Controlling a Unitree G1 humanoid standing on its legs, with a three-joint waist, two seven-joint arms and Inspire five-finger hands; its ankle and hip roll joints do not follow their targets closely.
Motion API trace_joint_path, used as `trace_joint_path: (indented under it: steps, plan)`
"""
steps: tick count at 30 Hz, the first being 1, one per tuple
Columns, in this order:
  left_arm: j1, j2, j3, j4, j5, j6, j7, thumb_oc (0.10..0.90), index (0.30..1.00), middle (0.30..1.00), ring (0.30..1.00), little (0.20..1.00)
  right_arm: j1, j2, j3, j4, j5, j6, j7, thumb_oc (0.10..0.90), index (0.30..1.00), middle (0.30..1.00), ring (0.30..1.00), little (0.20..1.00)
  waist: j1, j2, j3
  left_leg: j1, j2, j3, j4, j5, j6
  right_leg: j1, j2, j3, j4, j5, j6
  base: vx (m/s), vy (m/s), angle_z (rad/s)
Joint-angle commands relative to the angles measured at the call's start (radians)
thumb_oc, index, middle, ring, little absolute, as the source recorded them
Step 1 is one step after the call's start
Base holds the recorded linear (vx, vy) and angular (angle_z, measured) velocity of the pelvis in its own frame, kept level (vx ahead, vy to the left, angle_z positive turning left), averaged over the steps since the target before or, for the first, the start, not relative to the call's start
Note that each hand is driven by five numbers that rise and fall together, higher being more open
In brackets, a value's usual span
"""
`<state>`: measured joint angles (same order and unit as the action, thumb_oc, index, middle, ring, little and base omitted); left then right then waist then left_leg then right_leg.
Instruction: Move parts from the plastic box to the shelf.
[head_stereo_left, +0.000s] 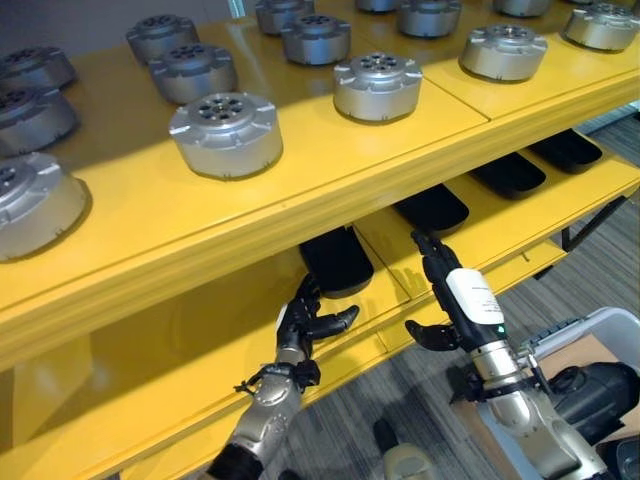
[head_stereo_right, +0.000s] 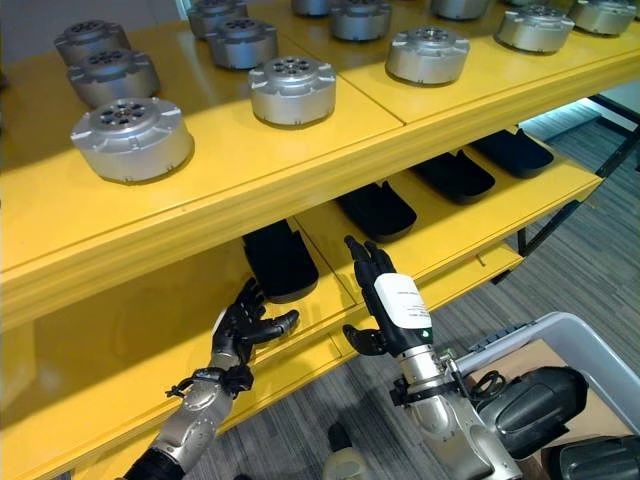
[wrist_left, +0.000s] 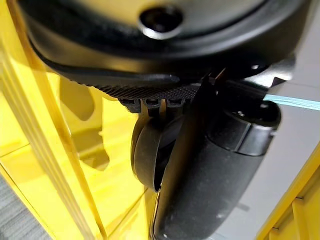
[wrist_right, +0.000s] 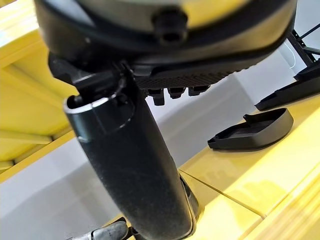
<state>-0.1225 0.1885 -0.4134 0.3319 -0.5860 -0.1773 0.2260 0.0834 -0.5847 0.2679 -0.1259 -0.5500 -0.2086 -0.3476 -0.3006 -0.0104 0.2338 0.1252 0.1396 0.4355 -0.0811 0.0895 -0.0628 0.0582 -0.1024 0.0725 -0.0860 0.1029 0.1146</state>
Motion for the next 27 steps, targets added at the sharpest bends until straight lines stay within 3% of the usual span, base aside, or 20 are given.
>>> trace_joint_path:
  steps: [1, 5, 20, 27]
  plan:
    - [-0.114, -0.006, -0.016, -0.075, -0.01, -0.098, -0.05, 0.9, 1.0, 1.0, 1.0, 1.0, -0.069, 0.005, -0.018, -0.12, -0.011, -0.055, -0.043, 0.9, 1.0, 1.0, 1.0, 1.0, 0.003, -0.023, -0.041, 0.058, 0.042, -0.054, 0.105, -0.193, 0.019, -0.024, 0.031, 0.006, 0.145, -0.16, -0.003, 0.0, 0.0, 0.0]
    - [-0.114, -0.004, -0.023, -0.084, -0.007, -0.095, -0.055, 0.9, 1.0, 1.0, 1.0, 1.0, -0.071, 0.003, -0.014, -0.113, -0.011, -0.059, -0.046, 0.9, 1.0, 1.0, 1.0, 1.0, 0.002, -0.021, -0.042, 0.06, 0.045, -0.052, 0.103, -0.19, 0.016, -0.022, 0.033, 0.004, 0.144, -0.161, -0.005, 0.0, 0.0, 0.0]
    - [-0.07, 0.007, 0.026, -0.086, 0.059, -0.14, 0.14, 0.9, 1.0, 1.0, 1.0, 1.0, -0.066, 0.004, -0.012, -0.119, -0.004, -0.047, -0.054, 0.9, 1.0, 1.0, 1.0, 1.0, 0.025, -0.018, -0.034, 0.05, 0.043, -0.074, 0.096, -0.178, 0.011, -0.019, 0.024, -0.018, 0.142, -0.162, -0.007, 0.0, 0.002, 0.0]
    - [0.047, 0.08, 0.097, -0.167, 0.083, -0.239, 0.034, 0.9, 1.0, 1.0, 1.0, 1.0, -0.034, 0.018, -0.053, -0.114, 0.024, -0.016, -0.089, 0.9, 1.0, 1.0, 1.0, 1.0, 0.08, -0.021, -0.036, 0.032, 0.027, -0.114, 0.079, -0.167, 0.01, -0.01, 0.006, -0.06, 0.12, -0.153, -0.006, -0.02, 0.021, 0.15]
